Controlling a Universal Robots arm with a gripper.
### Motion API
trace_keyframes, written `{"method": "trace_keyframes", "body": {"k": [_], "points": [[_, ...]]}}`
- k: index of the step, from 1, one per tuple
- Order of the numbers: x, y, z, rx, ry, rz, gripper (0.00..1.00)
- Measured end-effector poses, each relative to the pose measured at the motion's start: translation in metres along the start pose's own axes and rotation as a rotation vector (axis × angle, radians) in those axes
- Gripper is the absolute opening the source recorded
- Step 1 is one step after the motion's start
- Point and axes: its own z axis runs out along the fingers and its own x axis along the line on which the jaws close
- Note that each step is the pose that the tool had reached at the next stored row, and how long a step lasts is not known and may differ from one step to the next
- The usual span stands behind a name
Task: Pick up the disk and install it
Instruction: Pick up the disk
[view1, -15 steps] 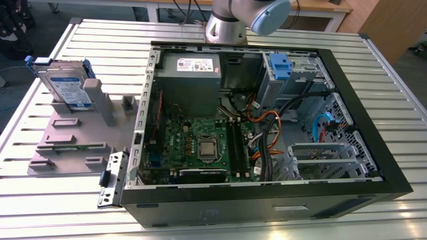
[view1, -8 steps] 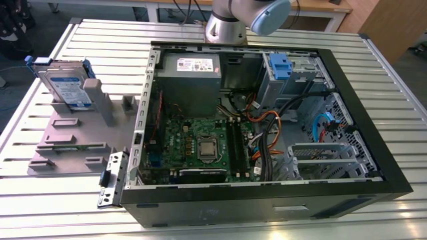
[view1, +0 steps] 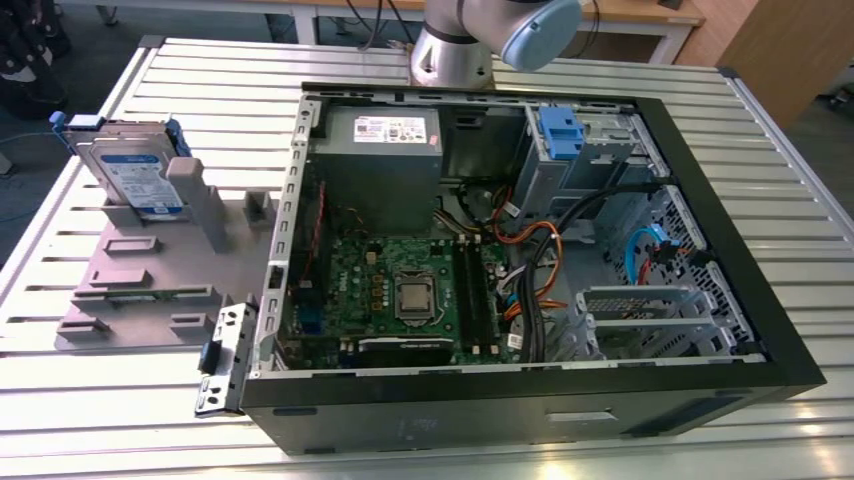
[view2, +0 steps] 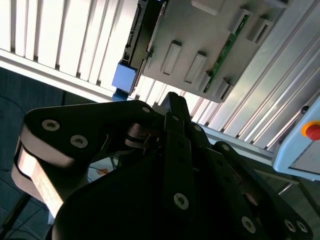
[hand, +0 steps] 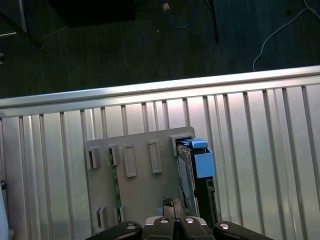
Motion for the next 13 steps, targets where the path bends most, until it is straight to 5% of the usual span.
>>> {"method": "trace_keyframes", "body": {"k": [13], "points": [[0.0, -0.0002, 0.0, -0.0004, 0.0008, -0.019, 0.11]]}}
